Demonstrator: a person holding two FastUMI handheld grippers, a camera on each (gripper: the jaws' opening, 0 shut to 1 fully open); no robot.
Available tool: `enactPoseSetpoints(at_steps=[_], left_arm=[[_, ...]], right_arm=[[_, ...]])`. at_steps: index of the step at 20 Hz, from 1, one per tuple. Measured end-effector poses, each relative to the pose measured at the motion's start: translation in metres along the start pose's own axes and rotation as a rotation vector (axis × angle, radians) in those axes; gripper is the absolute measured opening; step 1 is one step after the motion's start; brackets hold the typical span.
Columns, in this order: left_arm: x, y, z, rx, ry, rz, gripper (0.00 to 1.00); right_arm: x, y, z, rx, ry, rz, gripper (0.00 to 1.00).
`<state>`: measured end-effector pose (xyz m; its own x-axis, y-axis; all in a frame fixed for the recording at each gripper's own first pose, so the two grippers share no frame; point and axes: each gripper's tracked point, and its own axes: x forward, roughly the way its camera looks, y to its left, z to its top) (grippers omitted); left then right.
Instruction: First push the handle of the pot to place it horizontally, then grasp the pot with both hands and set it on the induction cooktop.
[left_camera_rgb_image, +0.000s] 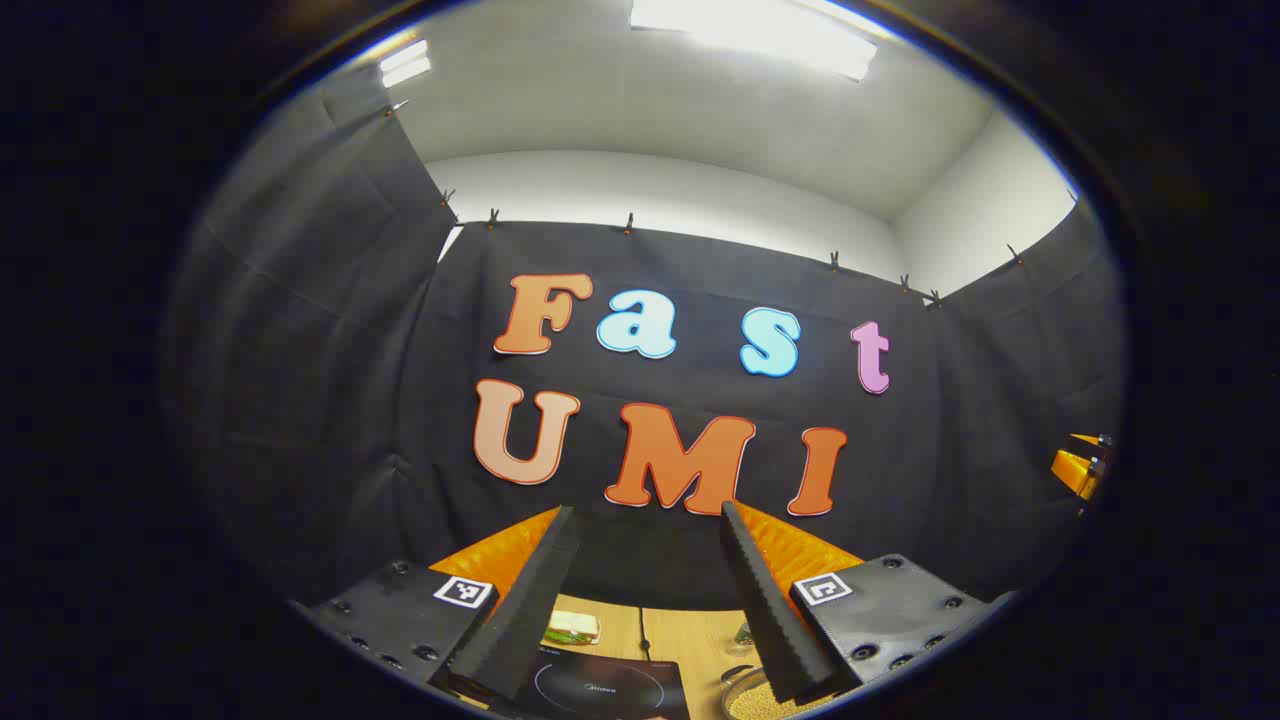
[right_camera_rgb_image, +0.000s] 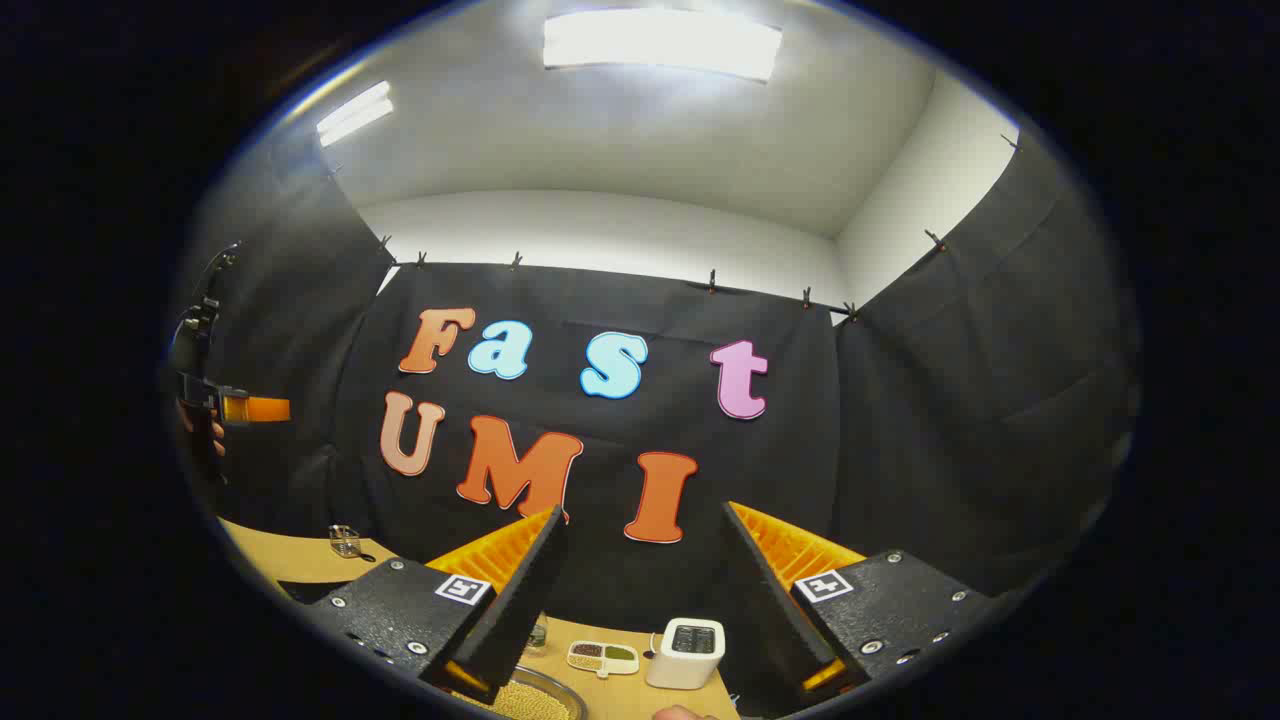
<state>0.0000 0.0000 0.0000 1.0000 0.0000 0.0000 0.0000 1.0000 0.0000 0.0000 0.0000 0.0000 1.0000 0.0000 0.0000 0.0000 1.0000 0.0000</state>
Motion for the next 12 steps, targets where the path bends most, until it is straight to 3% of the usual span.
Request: enactPoseSetpoints(at_steps=[5, 12], left_arm=[[-0.003, 0.008, 0.000, 0.076, 0.009, 0.023, 0.96], [-0.003, 0.009, 0.003, 0.058, -0.038, 0.011, 0.96]], right_arm=[[0.002, 0.014, 0.005, 0.050, -0.005, 0.028, 0.95], [0.002, 0.017, 0.009, 0.044, -0.005, 0.019, 0.95]])
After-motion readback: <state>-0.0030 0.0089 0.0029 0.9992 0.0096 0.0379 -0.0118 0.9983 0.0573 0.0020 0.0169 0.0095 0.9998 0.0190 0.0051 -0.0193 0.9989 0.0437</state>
